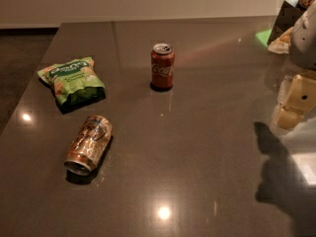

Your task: Pick orange can

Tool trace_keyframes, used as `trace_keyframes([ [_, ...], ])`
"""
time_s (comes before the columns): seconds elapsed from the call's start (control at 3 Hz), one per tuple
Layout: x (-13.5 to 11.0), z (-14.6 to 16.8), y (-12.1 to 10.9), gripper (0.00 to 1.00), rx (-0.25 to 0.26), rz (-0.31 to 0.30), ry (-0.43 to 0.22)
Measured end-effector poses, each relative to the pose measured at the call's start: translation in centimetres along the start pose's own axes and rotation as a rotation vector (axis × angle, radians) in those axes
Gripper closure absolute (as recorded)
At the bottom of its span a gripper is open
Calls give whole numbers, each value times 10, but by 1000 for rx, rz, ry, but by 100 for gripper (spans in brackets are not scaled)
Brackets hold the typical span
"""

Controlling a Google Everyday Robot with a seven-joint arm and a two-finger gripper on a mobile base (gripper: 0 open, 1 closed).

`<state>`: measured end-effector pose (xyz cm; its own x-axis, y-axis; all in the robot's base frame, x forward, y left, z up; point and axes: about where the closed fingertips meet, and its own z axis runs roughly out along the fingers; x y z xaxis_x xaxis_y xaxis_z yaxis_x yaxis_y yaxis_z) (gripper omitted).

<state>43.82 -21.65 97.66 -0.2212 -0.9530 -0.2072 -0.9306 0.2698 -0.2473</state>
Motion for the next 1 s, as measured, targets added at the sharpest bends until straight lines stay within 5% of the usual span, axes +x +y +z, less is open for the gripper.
trace_keyframes([
  [0.33, 0, 0, 0, 0, 0, 0, 0],
  [1.0, -47, 8, 11, 0, -37, -153, -46],
])
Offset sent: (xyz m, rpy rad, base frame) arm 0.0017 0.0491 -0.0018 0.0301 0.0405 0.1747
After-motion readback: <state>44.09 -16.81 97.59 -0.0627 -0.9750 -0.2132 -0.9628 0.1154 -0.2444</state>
